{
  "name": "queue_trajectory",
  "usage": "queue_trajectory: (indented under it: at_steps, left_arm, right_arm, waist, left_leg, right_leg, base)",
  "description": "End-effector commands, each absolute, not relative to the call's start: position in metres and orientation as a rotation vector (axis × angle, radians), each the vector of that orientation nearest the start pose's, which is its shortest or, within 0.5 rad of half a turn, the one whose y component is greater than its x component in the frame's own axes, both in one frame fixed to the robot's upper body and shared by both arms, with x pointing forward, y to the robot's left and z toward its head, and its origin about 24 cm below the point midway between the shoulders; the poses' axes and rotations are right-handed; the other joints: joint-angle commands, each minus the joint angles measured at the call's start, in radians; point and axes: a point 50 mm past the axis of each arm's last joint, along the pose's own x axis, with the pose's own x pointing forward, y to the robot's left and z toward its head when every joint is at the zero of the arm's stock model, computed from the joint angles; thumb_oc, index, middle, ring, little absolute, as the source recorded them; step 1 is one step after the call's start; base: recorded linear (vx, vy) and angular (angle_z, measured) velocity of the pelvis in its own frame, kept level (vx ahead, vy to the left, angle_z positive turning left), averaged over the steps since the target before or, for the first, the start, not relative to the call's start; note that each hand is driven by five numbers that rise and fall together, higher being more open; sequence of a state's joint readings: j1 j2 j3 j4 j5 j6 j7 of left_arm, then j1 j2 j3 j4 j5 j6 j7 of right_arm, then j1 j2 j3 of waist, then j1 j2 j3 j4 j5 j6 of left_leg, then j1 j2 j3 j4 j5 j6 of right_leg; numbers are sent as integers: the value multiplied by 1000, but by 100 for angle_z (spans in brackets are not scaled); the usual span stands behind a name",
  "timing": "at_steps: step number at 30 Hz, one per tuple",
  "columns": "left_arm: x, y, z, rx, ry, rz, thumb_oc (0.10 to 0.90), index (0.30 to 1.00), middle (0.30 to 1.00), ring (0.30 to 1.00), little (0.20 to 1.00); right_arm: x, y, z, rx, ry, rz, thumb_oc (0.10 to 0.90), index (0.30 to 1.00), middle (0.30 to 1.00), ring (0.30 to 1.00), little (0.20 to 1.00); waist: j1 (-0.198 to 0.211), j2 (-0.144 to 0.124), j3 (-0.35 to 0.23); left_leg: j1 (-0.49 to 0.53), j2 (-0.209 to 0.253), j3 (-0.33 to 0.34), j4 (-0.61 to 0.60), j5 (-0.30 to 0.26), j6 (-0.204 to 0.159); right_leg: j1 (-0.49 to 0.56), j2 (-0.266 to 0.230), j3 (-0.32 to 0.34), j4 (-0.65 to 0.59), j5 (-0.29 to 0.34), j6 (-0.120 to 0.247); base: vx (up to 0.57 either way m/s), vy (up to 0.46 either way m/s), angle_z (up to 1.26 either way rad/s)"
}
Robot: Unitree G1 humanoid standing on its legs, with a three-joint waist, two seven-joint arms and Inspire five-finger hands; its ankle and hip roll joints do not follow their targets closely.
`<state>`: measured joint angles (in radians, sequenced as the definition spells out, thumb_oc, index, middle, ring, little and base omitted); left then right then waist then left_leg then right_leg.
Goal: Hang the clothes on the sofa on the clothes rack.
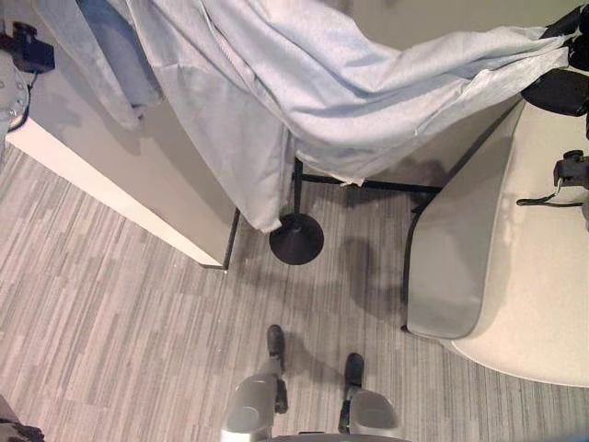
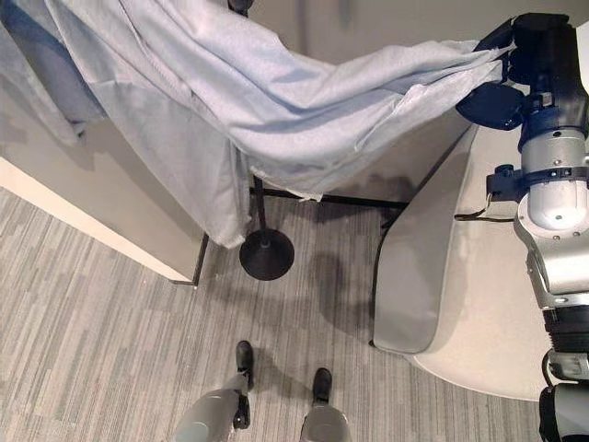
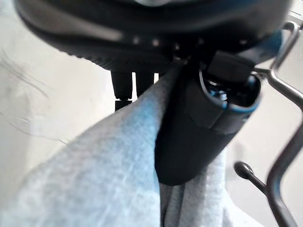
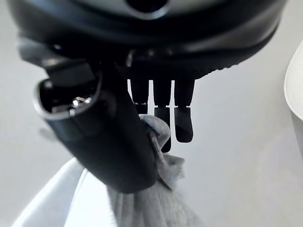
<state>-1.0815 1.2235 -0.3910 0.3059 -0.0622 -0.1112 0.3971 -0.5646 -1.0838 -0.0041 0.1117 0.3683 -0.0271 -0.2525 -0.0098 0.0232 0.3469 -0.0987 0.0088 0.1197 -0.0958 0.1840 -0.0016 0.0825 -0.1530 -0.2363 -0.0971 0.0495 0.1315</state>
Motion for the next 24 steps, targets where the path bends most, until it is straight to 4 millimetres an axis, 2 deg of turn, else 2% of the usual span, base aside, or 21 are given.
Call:
queue_trajectory:
  at_steps: [1,3,4,6,10,11,15,19,21,24]
  left_arm:
    - [286,288,403,968,-998,632,400,300,300,300,300]
    - [284,284,406,962,-1021,627,400,300,300,300,300]
    - [282,280,410,956,-1051,619,400,300,300,300,300]
    - [282,280,410,955,-1051,621,400,300,300,300,300]
    - [268,262,428,946,-1185,593,400,300,300,300,300]
    - [268,262,429,945,-1186,596,400,300,300,300,300]
    - [264,248,441,946,-1251,580,400,300,300,300,300]
    - [262,243,449,929,-1281,578,400,300,300,300,300]
    - [260,236,456,918,-1313,569,400,300,300,300,300]
    - [264,231,463,932,-1311,567,400,300,300,300,300]
  right_arm:
    - [279,-303,329,-537,-810,-399,400,300,300,300,300]
    - [276,-299,341,-530,-860,-397,400,300,300,300,300]
    - [271,-296,356,-541,-918,-410,400,300,300,300,300]
    - [272,-296,357,-541,-920,-409,400,300,300,300,300]
    - [253,-287,406,-571,-1104,-461,400,300,300,300,300]
    - [253,-287,407,-571,-1107,-462,400,300,300,300,300]
    - [249,-284,435,-608,-1166,-529,400,300,300,300,300]
    - [247,-281,450,-596,-1200,-555,400,300,300,300,300]
    - [240,-281,464,-580,-1245,-600,400,300,300,300,300]
    - [246,-283,476,-624,-1211,-651,400,300,300,300,300]
  waist:
    - [15,-51,-279]
    - [17,-52,-284]
    - [18,-56,-291]
    - [17,-55,-289]
    - [27,-64,-313]
    - [27,-63,-311]
    - [34,-68,-327]
    - [33,-67,-327]
    - [35,-68,-334]
    - [40,-73,-340]
  left_leg:
    - [187,28,45,8,-259,-61]
    - [192,32,45,8,-258,-63]
    - [195,37,45,8,-256,-68]
    - [196,38,45,8,-256,-68]
    - [203,50,42,8,-251,-78]
    - [203,50,43,8,-251,-78]
    - [212,51,43,8,-252,-83]
    - [213,52,42,8,-250,-84]
    - [215,52,39,8,-252,-84]
    - [219,52,40,8,-252,-85]
  right_leg:
    - [69,-54,-32,12,-55,71]
    - [73,-49,-31,12,-60,68]
    - [78,-44,-31,11,-64,64]
    - [78,-43,-32,11,-64,64]
    - [85,-31,-35,10,-72,57]
    - [85,-31,-35,10,-72,57]
    - [95,-28,-40,10,-72,57]
    - [97,-27,-41,10,-70,56]
    - [102,-27,-45,10,-70,57]
    - [102,-28,-49,10,-70,59]
  base:
    - [-17,-33,5]
    - [-27,-42,4]
    - [-26,-43,1]
    - [0,0,0]
    - [-9,-29,1]
    - [-4,-13,4]
    - [0,0,0]
    - [0,0,0]
    - [0,0,0]
    - [4,-1,1]
